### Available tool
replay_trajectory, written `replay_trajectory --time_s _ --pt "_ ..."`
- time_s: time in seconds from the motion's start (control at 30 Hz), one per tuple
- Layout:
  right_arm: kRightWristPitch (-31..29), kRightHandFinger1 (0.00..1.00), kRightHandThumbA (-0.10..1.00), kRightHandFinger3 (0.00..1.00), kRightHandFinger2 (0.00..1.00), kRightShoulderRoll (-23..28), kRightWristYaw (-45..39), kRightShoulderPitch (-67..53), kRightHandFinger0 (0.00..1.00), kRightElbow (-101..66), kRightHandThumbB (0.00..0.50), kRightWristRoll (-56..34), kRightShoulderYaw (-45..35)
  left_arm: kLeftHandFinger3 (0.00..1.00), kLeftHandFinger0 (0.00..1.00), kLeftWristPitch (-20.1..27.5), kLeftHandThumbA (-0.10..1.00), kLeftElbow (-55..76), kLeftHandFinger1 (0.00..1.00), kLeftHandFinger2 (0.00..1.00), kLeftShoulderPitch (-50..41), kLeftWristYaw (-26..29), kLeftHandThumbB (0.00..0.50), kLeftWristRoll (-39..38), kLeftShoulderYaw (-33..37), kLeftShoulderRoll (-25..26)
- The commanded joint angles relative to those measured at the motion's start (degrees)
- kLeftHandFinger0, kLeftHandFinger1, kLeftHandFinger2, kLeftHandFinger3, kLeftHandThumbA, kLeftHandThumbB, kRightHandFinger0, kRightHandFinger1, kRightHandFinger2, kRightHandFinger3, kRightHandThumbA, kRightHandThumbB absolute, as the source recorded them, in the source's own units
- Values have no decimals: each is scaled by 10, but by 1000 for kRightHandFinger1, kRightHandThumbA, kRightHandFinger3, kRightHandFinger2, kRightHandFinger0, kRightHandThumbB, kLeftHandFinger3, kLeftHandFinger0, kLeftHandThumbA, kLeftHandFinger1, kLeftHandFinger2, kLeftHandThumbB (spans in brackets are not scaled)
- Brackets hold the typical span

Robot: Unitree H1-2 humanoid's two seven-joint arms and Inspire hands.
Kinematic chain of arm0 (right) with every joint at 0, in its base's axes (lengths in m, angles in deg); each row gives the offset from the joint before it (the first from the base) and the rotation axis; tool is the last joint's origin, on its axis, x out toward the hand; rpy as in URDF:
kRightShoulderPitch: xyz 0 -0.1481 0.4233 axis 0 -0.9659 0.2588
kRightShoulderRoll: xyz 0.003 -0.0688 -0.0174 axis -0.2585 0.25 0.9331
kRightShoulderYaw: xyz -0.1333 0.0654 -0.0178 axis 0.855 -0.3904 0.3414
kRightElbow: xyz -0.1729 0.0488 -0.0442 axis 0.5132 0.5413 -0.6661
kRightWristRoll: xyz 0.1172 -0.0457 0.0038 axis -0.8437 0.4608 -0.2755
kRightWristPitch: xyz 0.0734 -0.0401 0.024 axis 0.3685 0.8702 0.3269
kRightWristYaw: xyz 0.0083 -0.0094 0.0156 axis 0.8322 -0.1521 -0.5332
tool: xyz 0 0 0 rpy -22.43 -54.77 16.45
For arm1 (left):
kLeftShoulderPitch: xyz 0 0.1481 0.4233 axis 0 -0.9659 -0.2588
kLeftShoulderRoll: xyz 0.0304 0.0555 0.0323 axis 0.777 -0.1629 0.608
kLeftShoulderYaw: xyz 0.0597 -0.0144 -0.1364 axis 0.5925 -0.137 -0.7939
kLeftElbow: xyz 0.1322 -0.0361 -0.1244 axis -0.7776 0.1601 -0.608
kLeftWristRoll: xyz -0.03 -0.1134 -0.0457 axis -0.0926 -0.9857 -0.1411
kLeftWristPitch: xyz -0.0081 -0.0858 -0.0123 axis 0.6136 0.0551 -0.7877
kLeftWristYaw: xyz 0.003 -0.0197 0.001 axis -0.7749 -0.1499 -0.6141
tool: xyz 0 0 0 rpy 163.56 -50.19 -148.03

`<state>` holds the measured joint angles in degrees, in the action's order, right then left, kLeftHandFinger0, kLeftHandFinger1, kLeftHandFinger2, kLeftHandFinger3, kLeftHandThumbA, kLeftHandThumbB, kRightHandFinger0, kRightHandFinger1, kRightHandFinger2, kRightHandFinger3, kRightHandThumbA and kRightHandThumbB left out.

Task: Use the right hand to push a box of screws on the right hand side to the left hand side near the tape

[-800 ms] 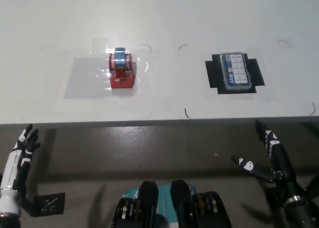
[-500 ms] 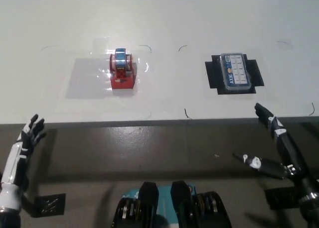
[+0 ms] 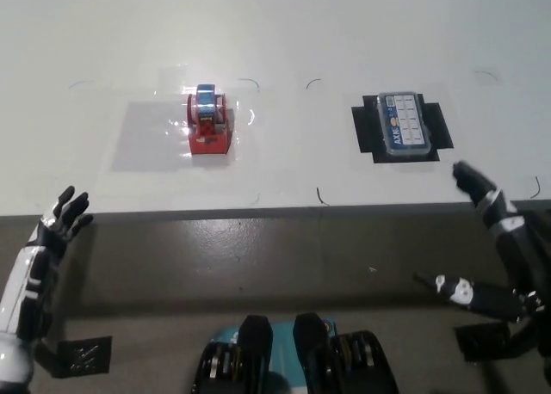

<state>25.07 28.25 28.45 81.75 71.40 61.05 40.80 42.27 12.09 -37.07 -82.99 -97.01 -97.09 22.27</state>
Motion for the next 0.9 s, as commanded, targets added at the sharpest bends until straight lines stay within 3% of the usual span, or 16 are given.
replay_trajectory --time_s 0.0,0.03,0.17,0.43,0.6,0.7,0.87 --pt "0 1000 1000 1000 1000 -7 13 49 1000 -19 281 -17 -23 1000 1000 12 1000 44 1000 1000 -6 -7 282 -22 -1 6" --pt "30 1000 1000 1000 1000 -18 26 64 1000 -26 299 -10 -30 1000 1000 19 1000 48 1000 1000 -9 -7 281 -21 -1 4" --pt "59 1000 1000 1000 1000 -29 34 115 1000 -5 288 4 -42 1000 1000 15 1000 62 1000 1000 -16 -2 292 -19 -5 3" --pt "26 1000 1000 1000 1000 -12 30 226 1000 142 218 4 -70 1000 1000 7 1000 73 1000 1000 -15 0 304 -24 -5 1" --pt "-4 1000 1000 1000 1000 -11 37 297 1000 266 228 7 -80 1000 1000 3 1000 81 1000 1000 -25 0 305 -27 -5 -1" --pt "-18 1000 1000 1000 1000 -16 43 337 1000 341 183 14 -77 1000 1000 1 1000 90 1000 1000 -40 1 312 -29 -5 -5" --pt "-39 1000 1000 1000 1000 -28 76 411 1000 504 270 33 -70 1000 1000 15 1000 97 1000 1000 -66 0 309 -27 -5 -10"
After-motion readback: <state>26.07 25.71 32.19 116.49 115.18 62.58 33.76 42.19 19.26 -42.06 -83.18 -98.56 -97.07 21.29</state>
